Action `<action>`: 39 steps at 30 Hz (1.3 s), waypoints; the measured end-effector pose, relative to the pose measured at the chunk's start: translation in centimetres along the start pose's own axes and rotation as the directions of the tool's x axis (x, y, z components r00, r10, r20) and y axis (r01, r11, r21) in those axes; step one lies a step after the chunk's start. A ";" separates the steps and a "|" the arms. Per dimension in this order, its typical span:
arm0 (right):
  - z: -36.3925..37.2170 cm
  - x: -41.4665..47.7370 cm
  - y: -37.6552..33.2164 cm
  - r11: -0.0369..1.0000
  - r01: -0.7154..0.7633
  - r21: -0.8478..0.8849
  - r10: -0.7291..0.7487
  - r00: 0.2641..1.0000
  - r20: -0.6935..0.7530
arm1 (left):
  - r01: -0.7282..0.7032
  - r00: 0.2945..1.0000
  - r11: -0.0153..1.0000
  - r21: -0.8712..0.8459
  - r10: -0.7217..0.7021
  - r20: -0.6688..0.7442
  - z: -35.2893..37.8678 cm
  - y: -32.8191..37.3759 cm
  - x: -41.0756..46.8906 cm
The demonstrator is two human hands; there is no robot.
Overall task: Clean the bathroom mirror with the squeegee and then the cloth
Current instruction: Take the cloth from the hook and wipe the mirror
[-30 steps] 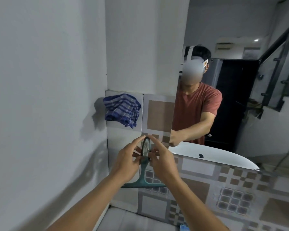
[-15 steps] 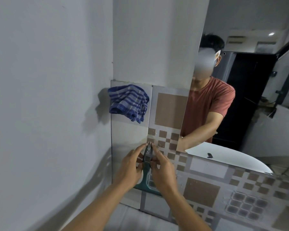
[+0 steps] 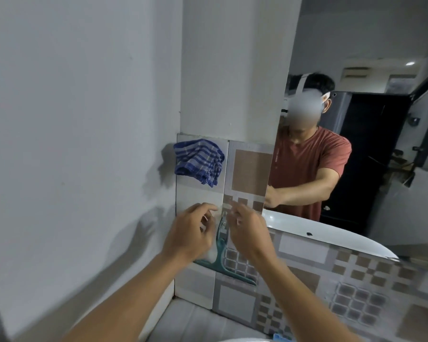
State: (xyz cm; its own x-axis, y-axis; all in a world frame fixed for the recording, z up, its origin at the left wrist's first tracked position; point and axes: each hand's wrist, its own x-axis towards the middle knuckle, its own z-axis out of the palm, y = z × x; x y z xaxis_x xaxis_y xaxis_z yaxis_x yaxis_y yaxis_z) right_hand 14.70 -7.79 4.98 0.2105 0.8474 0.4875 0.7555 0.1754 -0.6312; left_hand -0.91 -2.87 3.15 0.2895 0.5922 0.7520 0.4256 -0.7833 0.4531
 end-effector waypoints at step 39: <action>-3.4 11.5 -9.4 0.947 0.244 -0.210 -0.255 0.967 -0.027 | 0.054 0.970 0.784 0.618 -0.188 0.153 -8.8 2.5 16.7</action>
State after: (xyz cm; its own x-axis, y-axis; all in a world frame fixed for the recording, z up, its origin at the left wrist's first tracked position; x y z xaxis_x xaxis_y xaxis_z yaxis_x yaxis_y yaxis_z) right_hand 12.13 -1.40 18.60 0.0277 0.7606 0.6486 0.8971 0.2673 -0.3518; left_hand -2.52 3.41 21.05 0.3323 0.7507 0.5710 0.8792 -0.4657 0.1005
